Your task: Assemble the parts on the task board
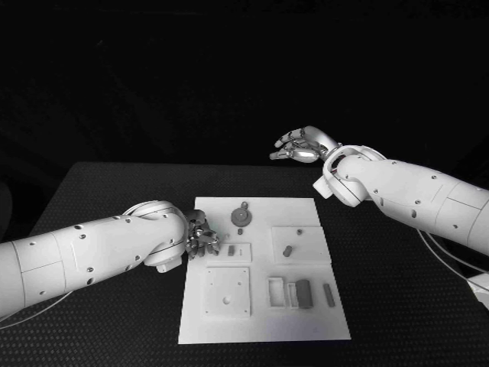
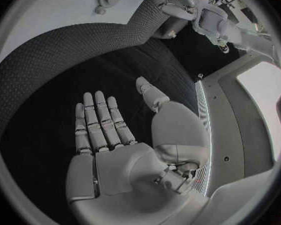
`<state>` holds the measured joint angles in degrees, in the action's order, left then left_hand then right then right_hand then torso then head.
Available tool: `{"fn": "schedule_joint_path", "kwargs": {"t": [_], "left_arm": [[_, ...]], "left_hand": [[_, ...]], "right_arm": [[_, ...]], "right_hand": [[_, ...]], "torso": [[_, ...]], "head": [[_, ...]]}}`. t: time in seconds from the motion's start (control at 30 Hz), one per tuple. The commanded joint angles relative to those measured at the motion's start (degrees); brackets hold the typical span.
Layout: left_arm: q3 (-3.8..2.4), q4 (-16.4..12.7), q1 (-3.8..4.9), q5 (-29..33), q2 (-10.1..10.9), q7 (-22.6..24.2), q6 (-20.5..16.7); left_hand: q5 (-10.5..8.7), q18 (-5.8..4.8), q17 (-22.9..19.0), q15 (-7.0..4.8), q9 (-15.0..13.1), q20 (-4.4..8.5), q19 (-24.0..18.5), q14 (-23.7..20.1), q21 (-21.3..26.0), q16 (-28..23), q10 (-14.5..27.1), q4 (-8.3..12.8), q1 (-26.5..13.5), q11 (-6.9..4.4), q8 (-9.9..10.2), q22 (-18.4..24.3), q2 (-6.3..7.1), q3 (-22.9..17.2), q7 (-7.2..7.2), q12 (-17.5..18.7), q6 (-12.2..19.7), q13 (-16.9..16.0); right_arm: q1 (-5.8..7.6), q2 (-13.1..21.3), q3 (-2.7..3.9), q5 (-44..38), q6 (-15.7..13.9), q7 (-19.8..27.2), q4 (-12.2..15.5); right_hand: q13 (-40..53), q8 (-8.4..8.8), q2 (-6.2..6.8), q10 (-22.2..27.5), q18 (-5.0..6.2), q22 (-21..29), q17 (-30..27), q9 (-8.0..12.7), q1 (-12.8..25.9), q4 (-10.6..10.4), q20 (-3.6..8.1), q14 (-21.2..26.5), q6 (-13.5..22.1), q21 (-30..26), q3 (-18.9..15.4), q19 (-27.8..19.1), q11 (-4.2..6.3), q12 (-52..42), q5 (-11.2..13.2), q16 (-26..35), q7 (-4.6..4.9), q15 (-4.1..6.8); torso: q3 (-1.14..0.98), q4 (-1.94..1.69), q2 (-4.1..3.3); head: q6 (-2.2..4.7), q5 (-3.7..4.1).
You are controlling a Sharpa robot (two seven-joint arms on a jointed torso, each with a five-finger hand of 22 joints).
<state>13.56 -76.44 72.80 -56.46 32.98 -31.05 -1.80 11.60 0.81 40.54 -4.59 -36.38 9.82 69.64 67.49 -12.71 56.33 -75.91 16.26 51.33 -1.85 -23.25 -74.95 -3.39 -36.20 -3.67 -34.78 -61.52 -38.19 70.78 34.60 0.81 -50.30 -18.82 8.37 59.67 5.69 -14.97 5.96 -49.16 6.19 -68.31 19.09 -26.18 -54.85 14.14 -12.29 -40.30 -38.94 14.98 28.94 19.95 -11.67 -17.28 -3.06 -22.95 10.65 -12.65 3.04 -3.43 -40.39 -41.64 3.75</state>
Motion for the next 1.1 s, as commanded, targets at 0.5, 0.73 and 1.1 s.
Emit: {"fn": "schedule_joint_path", "kwargs": {"t": [0.5, 0.73, 1.1], "left_arm": [[0.18, -0.11, -0.73, -1.38, -1.86, 0.51, 2.96], [0.18, -0.01, -0.73, -2.10, -1.55, 0.41, 2.83], [0.17, 0.43, -0.73, -3.35, -1.01, 0.06, 2.31]], "left_hand": [[1.71, 0.24, -0.82, -0.46, -0.26, 0.74, 1.09, 0.50, -1.31, 2.40, -1.88, -0.12, -0.24, -1.97, -0.98, -1.39, 0.50, 0.11, 1.36, -2.18, -2.21, -0.80], [2.50, 0.22, -1.08, -0.58, -0.29, 0.86, 1.16, 0.49, -1.60, 2.92, -1.83, -0.07, -0.24, -2.07, -1.19, -1.39, 0.51, 0.00, 1.45, -2.59, -2.32, -0.92], [2.91, 0.21, -1.29, -0.63, -0.34, 0.95, 1.23, 0.52, -1.90, 3.42, -1.90, 0.03, -0.24, -2.16, -1.45, -1.41, 0.51, -0.02, 1.55, -2.98, -2.49, -1.02]], "right_arm": [[-0.06, 0.06, 0.03, 0.04, 0.87, 0.50, 0.21], [-0.07, 0.12, 0.03, 0.15, 0.87, 0.50, 0.23], [-0.10, 0.13, 0.03, 0.17, 0.89, 0.50, 0.26]], "right_hand": [[-0.24, -0.34, 0.16, -0.47, -1.23, -0.27, -0.15, 0.13, -0.60, -0.29, -0.02, 0.23, 0.27, -0.39, 0.03, -0.37, -0.03, 0.37, 0.20, 0.36, 3.42, -0.29], [-0.31, -0.36, 0.18, -0.51, -1.25, -0.35, -0.17, 0.15, -0.61, -0.31, -0.02, 0.25, 0.28, -0.42, 0.01, -0.41, -0.03, 0.41, 0.20, 0.39, 3.44, -0.30], [-0.38, -0.39, 0.19, -0.55, -1.28, -0.45, -0.20, 0.18, -0.61, -0.34, -0.03, 0.28, 0.28, -0.46, 0.00, -0.45, -0.03, 0.46, 0.20, 0.43, 3.44, -0.31]], "torso": [[0.01, 0.02, -0.01], [0.02, -0.05, 0.03], [0.11, -0.04, 0.02]], "head": [[-0.23, 0.03], [-0.26, 0.08], [-0.34, 0.11]]}}
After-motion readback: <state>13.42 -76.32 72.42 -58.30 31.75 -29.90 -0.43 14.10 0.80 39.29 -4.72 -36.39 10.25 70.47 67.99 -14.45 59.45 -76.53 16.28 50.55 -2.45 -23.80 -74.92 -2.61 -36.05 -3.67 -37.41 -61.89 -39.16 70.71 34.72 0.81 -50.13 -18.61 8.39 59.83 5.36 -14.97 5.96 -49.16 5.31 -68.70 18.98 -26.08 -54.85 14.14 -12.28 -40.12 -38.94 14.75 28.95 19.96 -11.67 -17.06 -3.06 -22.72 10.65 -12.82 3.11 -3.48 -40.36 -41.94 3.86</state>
